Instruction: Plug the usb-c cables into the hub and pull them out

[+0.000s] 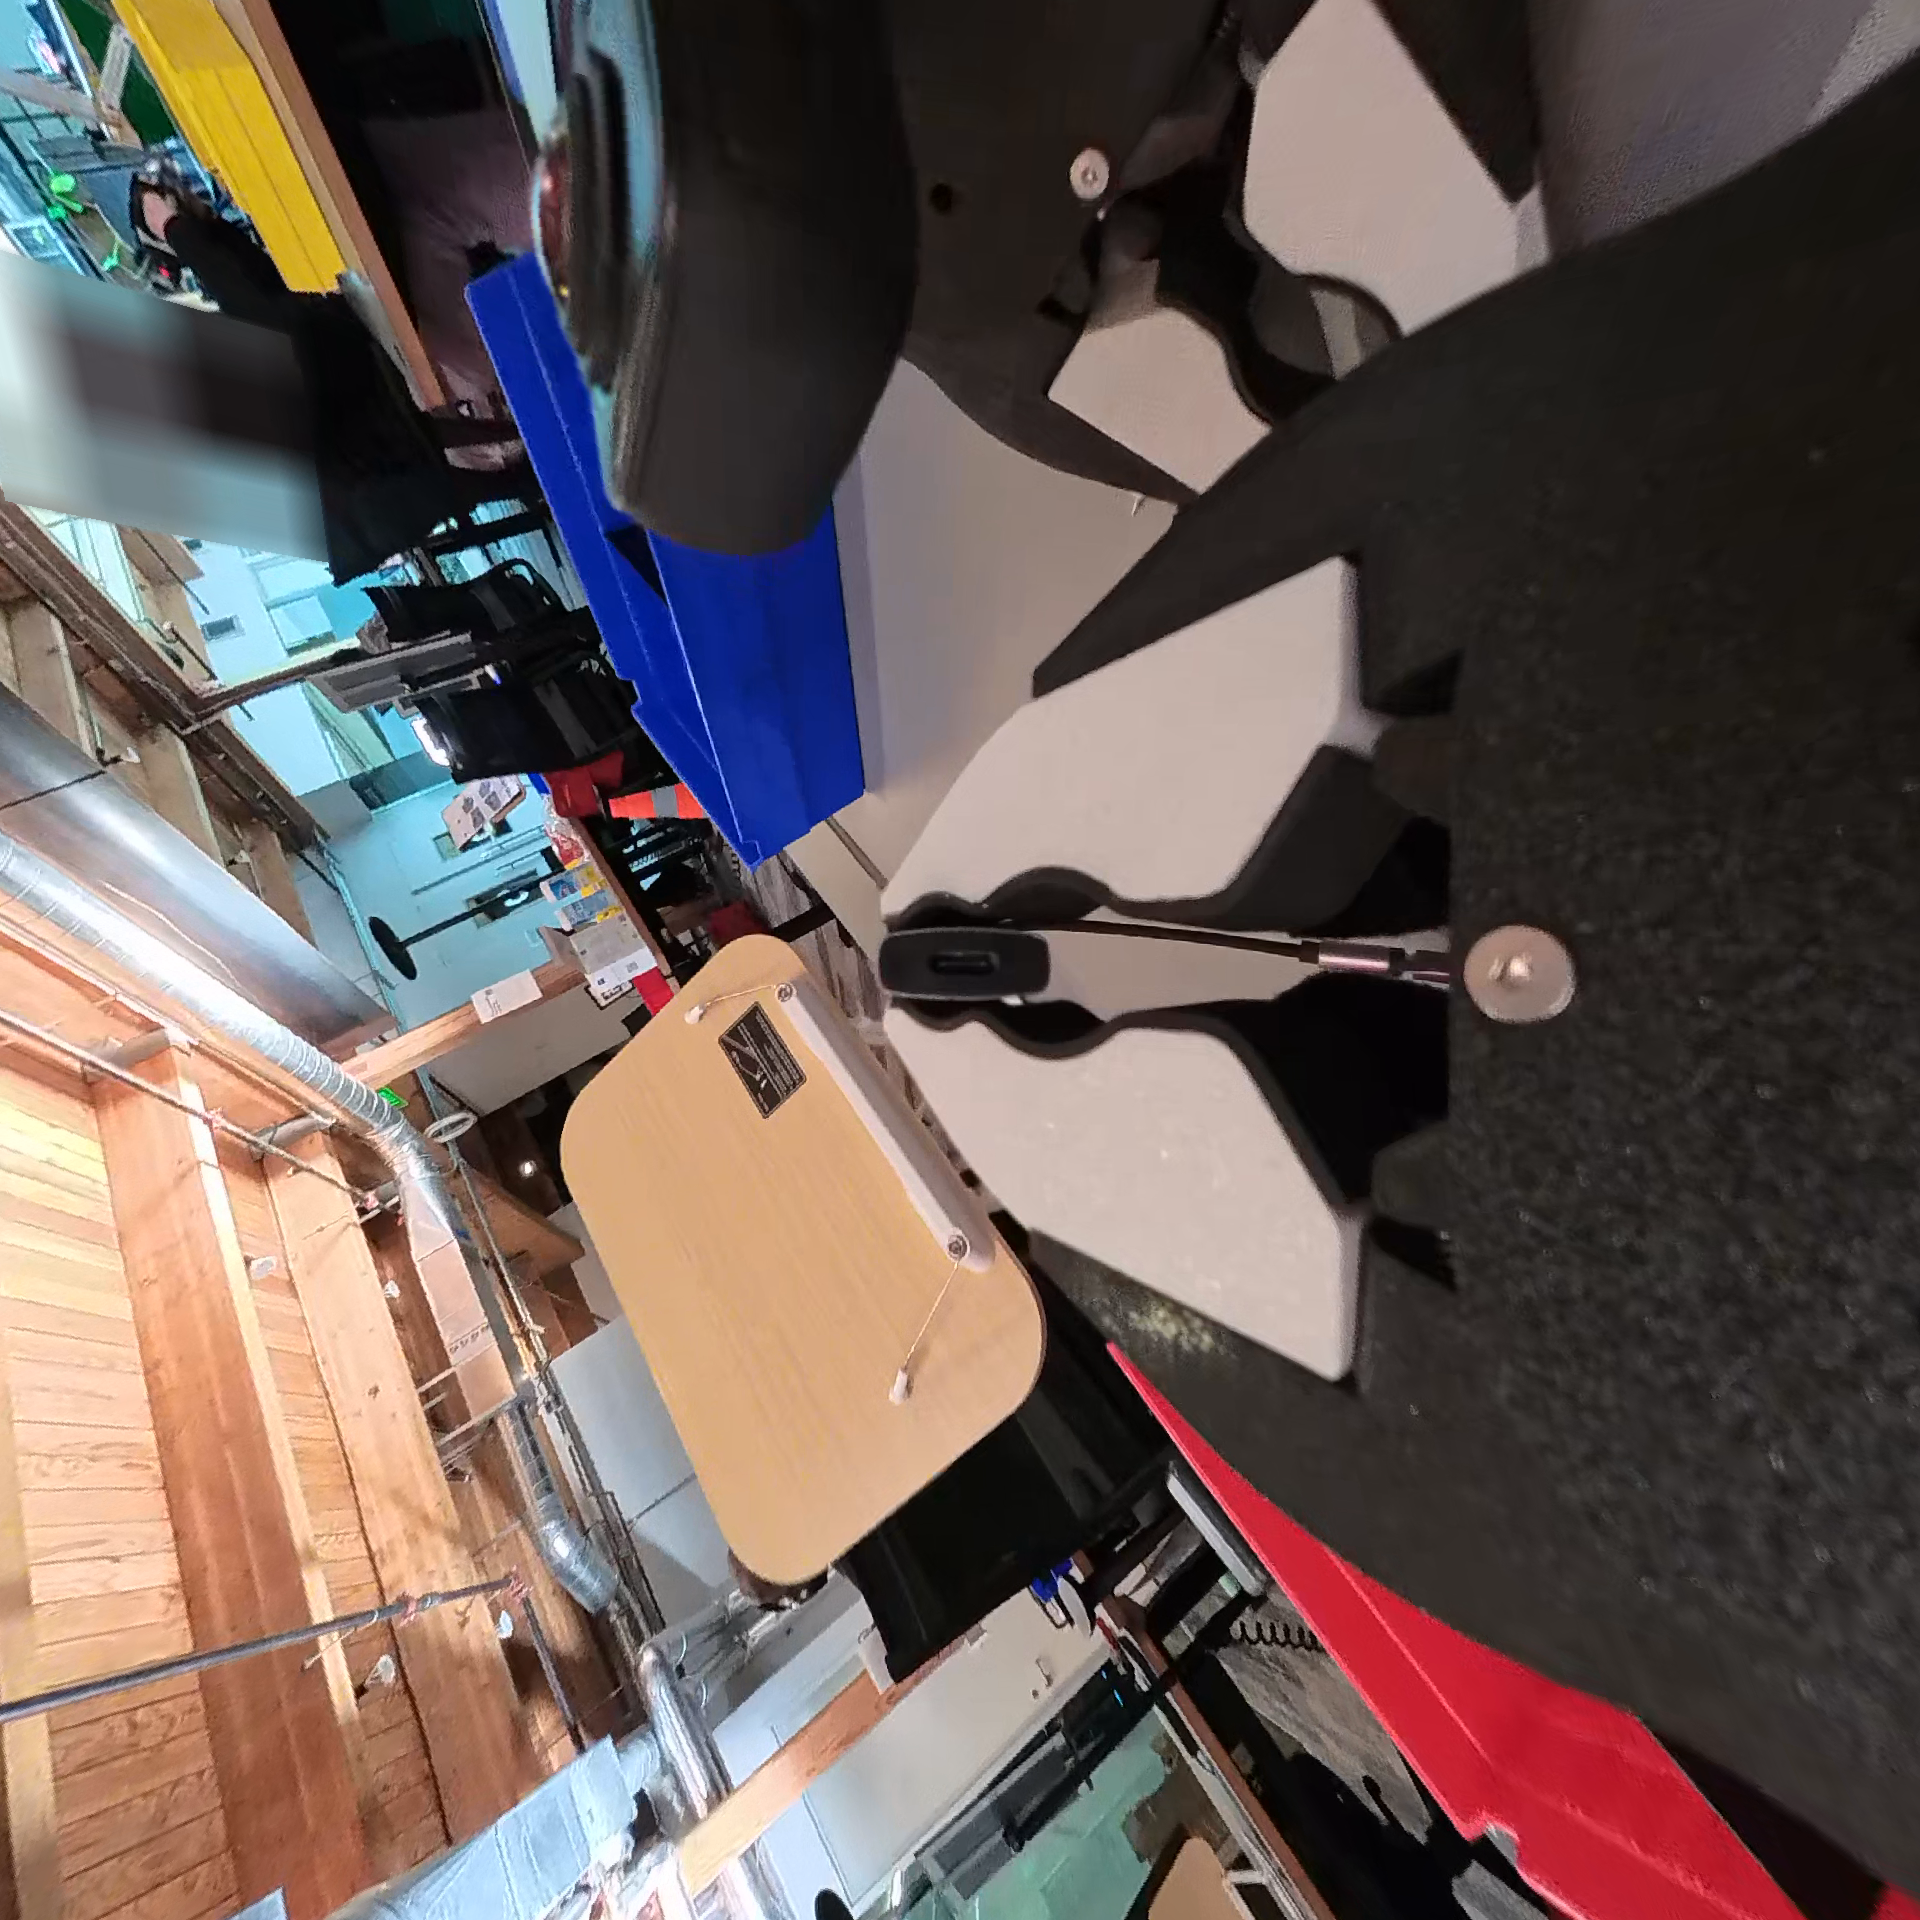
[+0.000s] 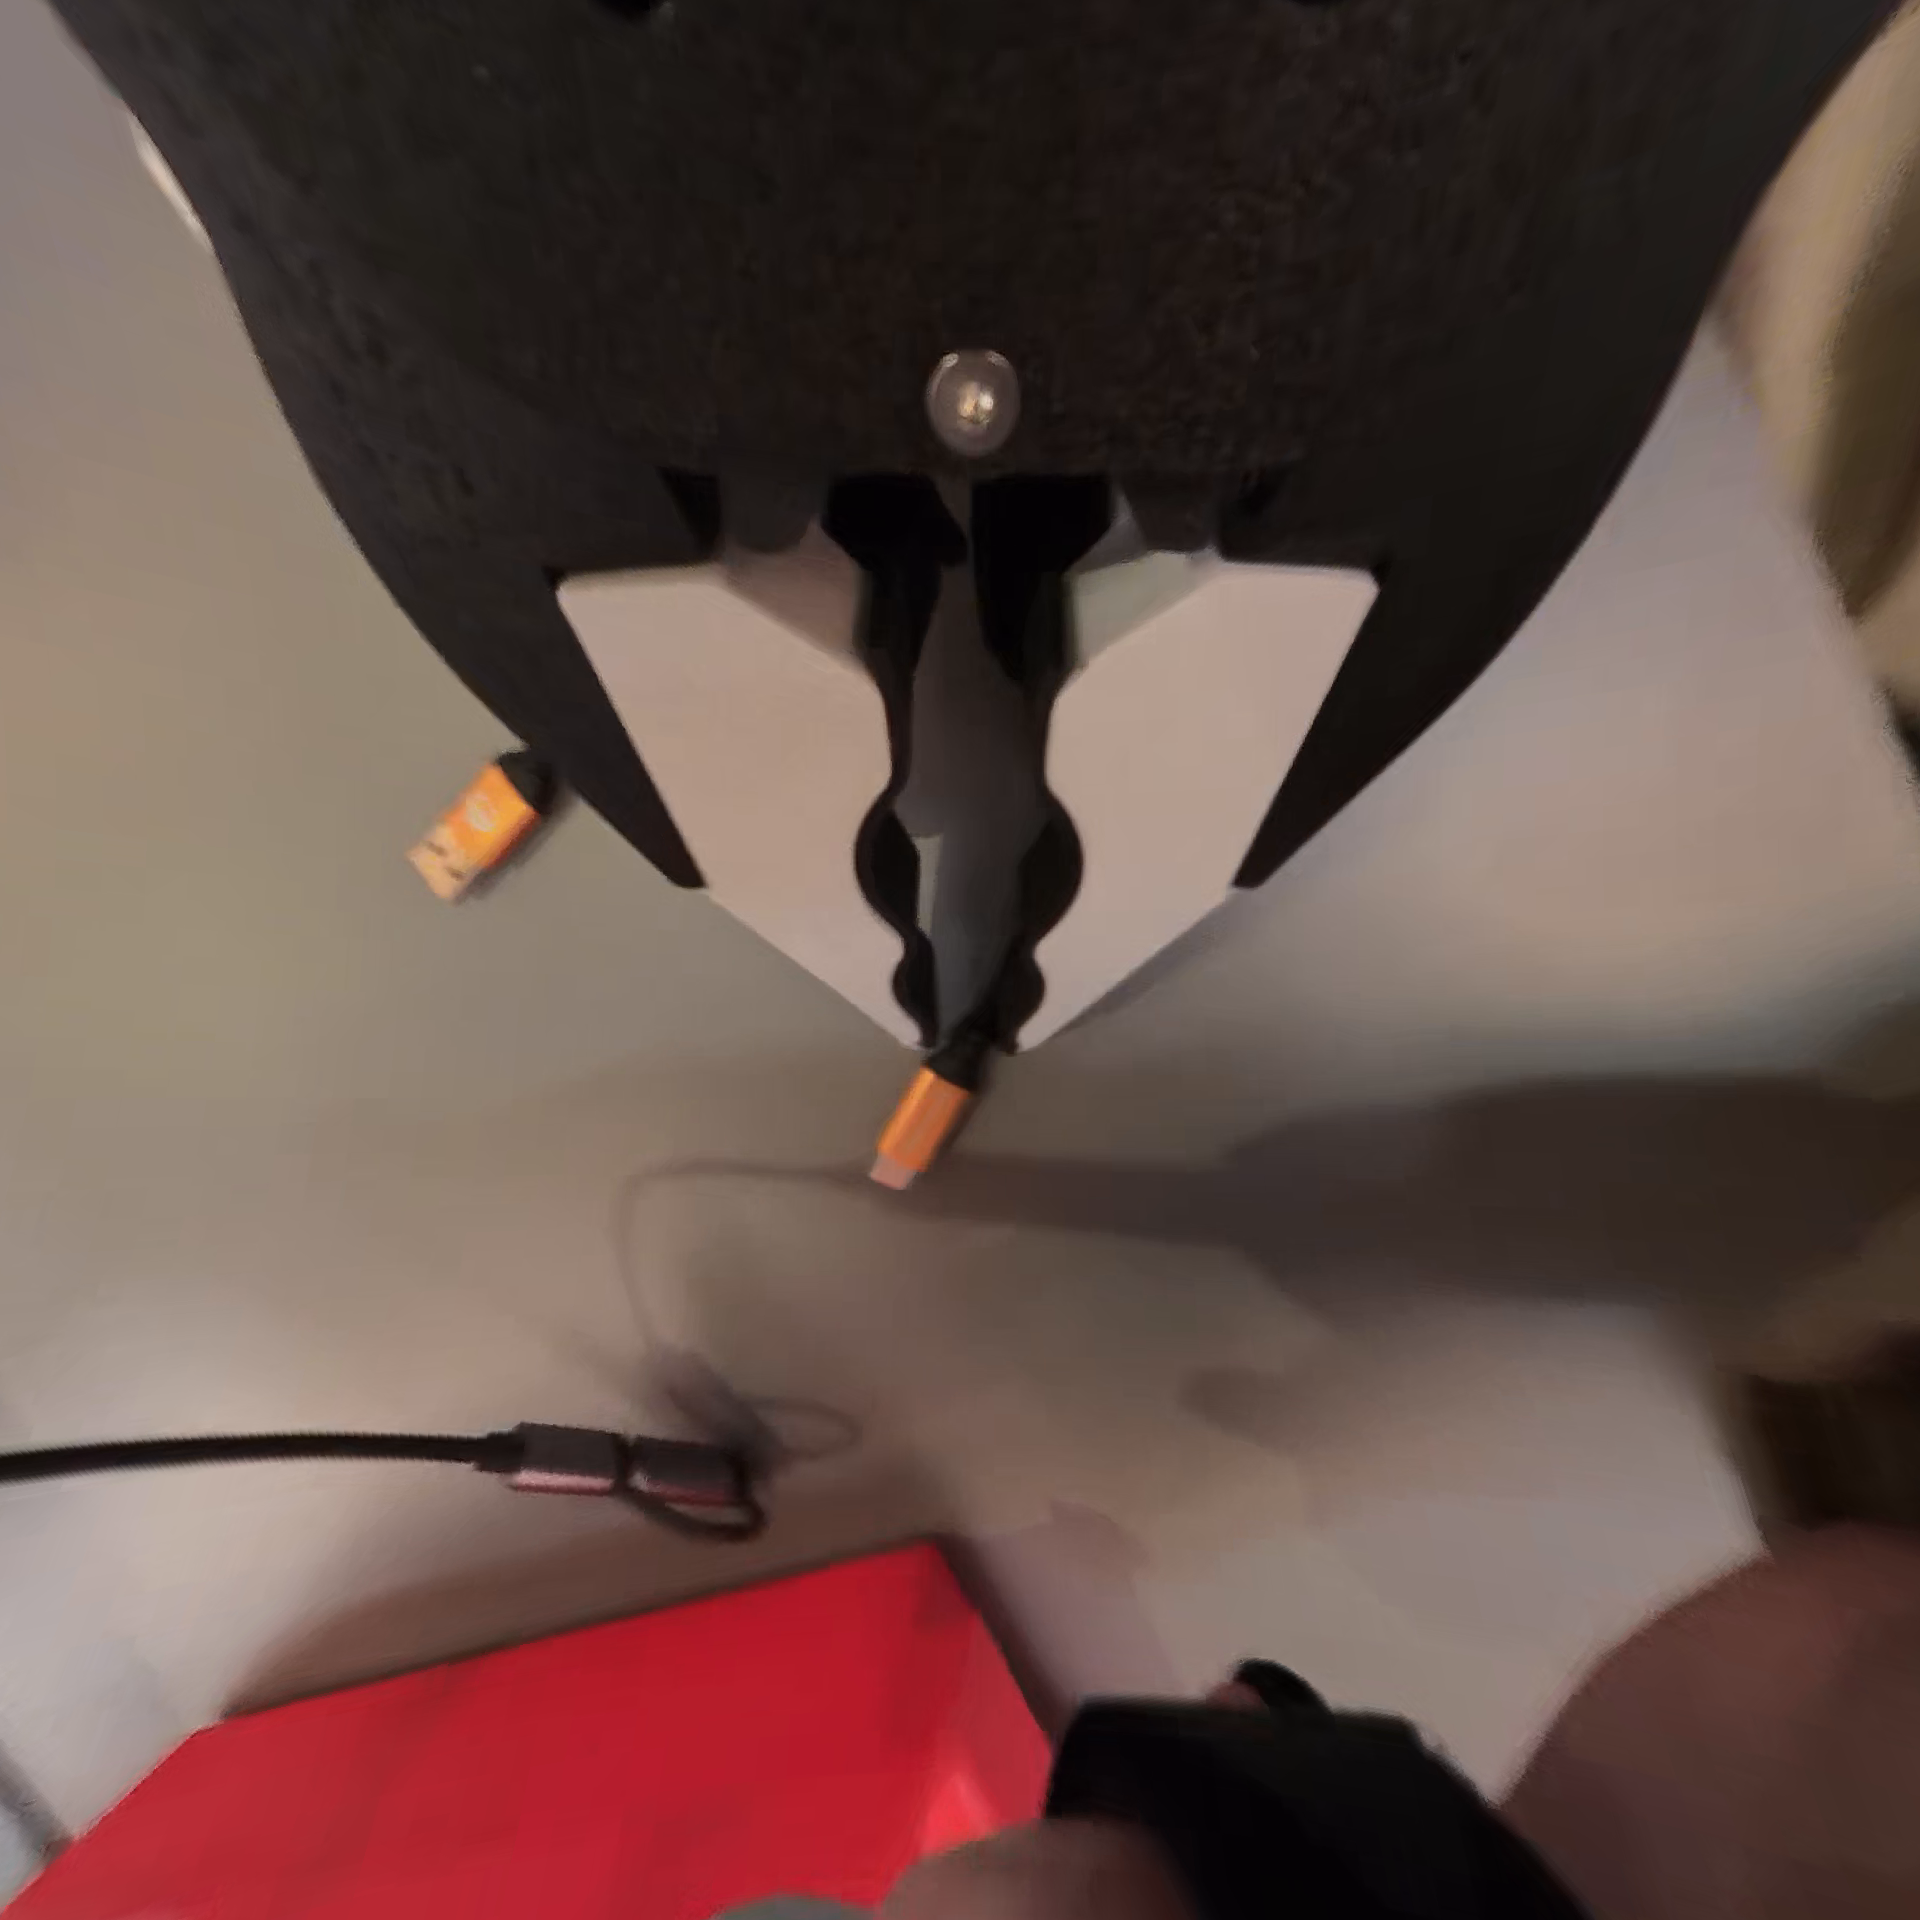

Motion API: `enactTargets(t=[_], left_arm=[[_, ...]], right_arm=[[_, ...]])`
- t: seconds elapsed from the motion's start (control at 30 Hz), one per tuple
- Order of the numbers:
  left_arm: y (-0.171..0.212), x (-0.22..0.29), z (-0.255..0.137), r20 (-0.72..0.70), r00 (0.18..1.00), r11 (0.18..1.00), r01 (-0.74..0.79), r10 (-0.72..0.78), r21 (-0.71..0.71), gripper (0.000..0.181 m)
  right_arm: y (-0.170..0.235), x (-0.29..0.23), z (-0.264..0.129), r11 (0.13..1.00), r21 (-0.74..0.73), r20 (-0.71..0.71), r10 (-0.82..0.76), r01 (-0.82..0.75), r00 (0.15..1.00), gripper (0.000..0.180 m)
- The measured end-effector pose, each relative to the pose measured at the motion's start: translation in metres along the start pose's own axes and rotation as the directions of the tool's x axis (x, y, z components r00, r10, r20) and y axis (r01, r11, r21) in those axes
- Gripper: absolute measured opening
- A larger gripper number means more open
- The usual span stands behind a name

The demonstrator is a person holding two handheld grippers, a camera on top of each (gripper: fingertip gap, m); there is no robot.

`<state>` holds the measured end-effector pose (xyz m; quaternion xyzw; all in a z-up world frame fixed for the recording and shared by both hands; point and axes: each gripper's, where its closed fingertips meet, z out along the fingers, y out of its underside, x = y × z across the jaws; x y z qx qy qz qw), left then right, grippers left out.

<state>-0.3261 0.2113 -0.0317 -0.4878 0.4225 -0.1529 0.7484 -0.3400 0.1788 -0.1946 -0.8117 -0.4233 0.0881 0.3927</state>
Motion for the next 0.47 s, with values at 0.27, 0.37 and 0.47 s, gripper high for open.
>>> enactTargets(t=[0.27,0.37,0.47], left_arm=[[0.003,0.022,0.003,-0.071,0.992,0.994,-0.109,0.108,-0.011,0.010],[0.003,0.035,0.005,-0.113,0.976,0.982,-0.189,0.187,-0.003,0.010],[0.002,0.053,0.007,-0.172,0.942,0.957,-0.289,0.287,0.014,0.010]], right_arm=[[-0.001,0.005,-0.030,0.997,0.073,0.194,-0.009,-0.005,0.981,0.006],[-0.006,0.015,-0.078,0.996,0.077,0.350,0.005,-0.034,0.937,0.006],[-0.008,0.027,-0.128,0.992,0.098,0.471,0.021,-0.076,0.882,0.005]])
